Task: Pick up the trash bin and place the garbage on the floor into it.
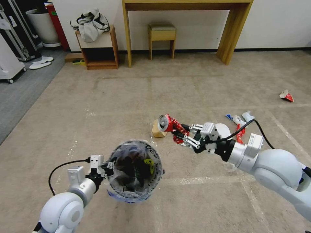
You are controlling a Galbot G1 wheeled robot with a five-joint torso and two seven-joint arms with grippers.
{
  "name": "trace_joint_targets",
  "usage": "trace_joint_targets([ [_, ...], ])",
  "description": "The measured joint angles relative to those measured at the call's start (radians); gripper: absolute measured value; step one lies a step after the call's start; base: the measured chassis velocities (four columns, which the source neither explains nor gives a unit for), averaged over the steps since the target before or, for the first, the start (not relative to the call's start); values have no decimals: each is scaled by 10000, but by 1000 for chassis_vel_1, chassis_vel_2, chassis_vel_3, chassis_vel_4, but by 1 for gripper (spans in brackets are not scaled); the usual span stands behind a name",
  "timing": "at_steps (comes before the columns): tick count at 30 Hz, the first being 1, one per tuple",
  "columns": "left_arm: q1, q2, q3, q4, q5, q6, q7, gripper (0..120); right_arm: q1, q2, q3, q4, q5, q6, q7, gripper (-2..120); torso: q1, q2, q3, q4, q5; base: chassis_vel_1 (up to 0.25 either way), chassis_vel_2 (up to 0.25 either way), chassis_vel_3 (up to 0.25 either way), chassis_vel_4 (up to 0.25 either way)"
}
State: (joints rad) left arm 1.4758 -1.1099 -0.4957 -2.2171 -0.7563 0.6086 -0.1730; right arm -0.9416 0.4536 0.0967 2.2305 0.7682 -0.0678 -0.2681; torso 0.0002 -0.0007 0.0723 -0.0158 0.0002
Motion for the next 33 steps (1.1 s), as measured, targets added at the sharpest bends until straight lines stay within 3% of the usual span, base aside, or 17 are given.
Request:
trace_joint_targets([
  [11,122,36,203,-453,-620,280,-84,1,968,678,-1445,-279,-700,24,-147,20,0,0,0,0,2,0,0,0,0],
  [22,126,-518,635,-649,-864,510,-459,1,1919,1225,-2846,-534,-1160,45,-227,20,0,0,0,0,0,0,0,0,0],
  [33,84,-687,494,-665,-1136,553,-659,1,1913,1514,-3148,-762,-1441,62,-271,20,0,1,0,0,1,0,0,0,0],
])
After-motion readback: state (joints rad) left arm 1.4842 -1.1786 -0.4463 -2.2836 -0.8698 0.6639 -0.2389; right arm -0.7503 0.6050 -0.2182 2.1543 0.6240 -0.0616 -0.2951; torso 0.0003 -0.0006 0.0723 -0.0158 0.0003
